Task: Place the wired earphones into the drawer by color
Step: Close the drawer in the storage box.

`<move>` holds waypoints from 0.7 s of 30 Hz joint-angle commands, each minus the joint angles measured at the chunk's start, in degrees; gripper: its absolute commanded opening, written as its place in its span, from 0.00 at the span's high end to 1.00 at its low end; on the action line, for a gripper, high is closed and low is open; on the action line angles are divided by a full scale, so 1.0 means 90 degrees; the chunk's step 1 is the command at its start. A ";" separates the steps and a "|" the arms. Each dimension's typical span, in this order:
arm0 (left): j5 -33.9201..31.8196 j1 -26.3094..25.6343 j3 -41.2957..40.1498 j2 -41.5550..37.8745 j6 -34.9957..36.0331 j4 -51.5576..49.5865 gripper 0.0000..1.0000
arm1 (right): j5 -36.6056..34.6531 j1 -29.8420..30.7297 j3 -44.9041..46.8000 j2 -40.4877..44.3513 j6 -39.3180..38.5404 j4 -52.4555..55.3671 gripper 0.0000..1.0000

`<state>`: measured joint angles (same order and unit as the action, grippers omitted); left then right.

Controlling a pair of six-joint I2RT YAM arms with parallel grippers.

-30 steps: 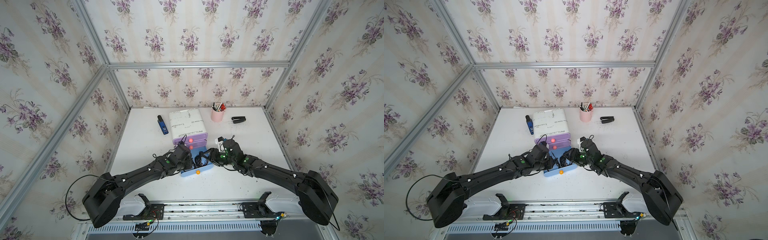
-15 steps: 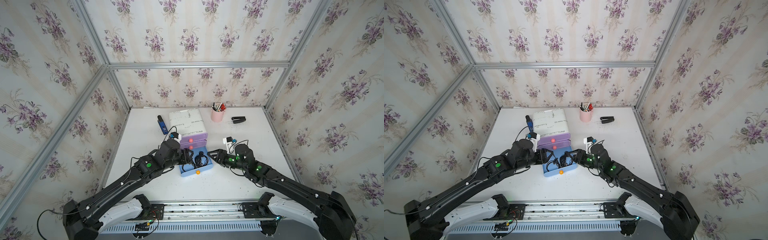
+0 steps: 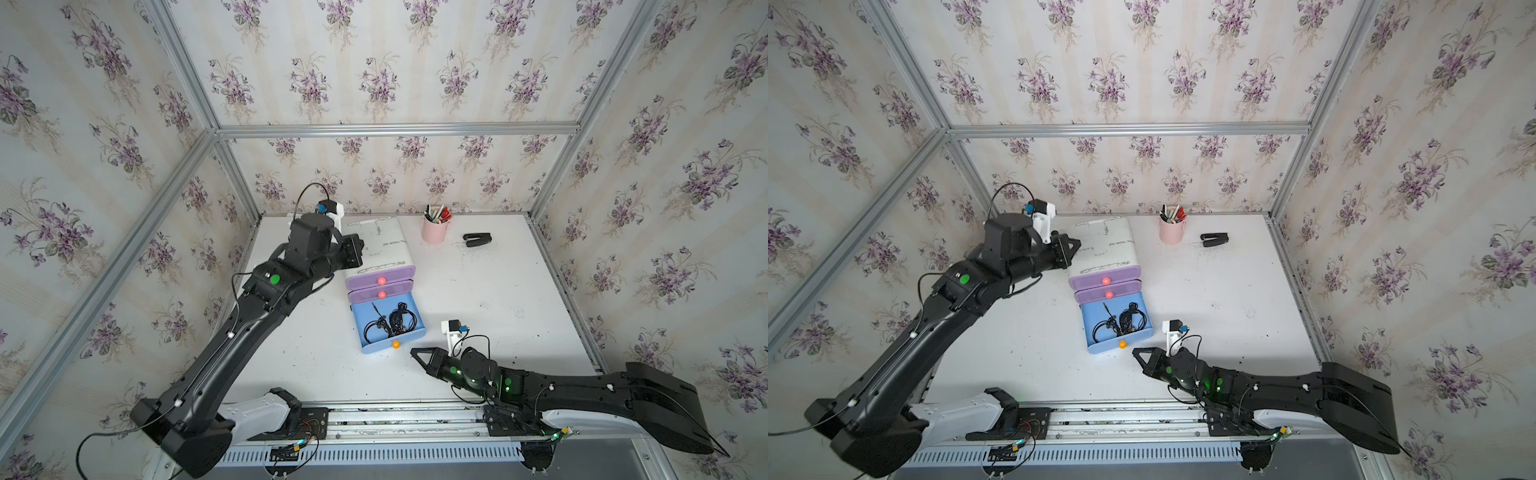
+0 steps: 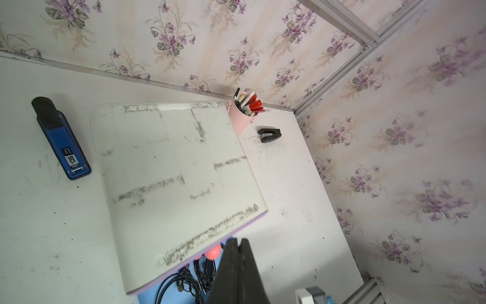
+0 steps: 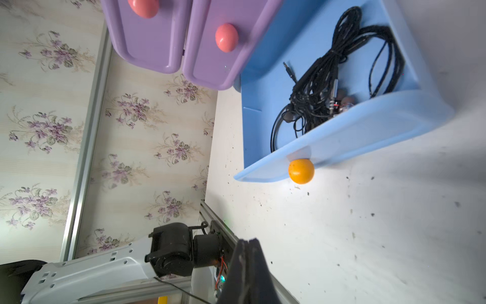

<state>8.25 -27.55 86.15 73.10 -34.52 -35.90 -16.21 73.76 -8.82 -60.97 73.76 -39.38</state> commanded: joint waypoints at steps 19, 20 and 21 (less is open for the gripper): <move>0.1147 0.1229 0.3995 0.4615 0.1637 -0.1022 1.00 | -0.1984 0.0655 0.0423 -0.6206 0.2725 -0.7239 1.00; 0.1124 0.1225 0.4136 0.4746 0.1675 -0.1068 1.00 | -0.1960 0.0654 0.0342 -0.6289 0.2703 -0.7241 1.00; 0.1142 0.1226 0.4220 0.4830 0.1700 -0.1091 1.00 | -0.1959 0.0648 0.0285 -0.6304 0.2622 -0.7233 1.00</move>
<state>18.83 -16.51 121.97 114.80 -21.65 -43.55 -34.83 79.68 -5.65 -115.66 94.91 -95.07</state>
